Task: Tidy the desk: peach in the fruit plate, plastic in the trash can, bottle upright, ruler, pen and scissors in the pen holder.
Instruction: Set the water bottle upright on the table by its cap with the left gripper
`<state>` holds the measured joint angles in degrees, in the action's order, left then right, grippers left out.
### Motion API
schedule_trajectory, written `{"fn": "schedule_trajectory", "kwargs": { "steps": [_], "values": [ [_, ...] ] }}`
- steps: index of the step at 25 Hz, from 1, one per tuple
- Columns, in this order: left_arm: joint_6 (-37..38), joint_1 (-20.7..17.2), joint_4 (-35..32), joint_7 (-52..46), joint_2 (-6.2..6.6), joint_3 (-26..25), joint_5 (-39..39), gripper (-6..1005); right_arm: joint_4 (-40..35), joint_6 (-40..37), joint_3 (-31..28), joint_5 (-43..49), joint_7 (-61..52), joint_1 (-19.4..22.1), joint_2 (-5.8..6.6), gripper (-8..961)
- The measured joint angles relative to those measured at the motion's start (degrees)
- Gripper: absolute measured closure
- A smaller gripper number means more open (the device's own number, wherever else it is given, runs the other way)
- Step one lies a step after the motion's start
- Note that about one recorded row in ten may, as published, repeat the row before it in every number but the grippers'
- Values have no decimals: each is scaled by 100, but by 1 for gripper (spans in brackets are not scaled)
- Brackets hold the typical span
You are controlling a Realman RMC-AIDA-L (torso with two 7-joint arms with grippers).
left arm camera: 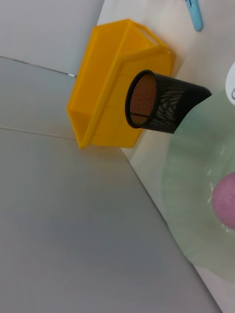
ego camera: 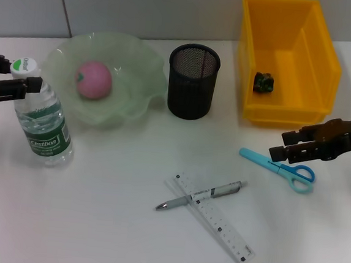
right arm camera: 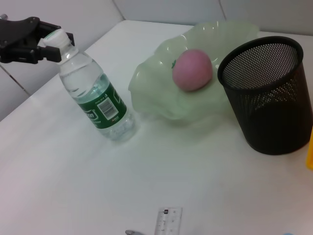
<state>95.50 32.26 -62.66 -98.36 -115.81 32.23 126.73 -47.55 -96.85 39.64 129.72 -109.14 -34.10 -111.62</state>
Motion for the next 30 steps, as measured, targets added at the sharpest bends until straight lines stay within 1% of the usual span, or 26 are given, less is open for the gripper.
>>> {"fn": "schedule_trajectory", "kwargs": {
  "steps": [11, 30],
  "values": [
    [-93, -141, 217, 328, -3, -9, -337, 559, 0, -46, 0, 0, 7, -45, 10, 201],
    [-158, -128, 228, 467, -53, 106, -339, 559, -40, -117, 0, 0, 61, -50, 22, 201]
  ]
}}
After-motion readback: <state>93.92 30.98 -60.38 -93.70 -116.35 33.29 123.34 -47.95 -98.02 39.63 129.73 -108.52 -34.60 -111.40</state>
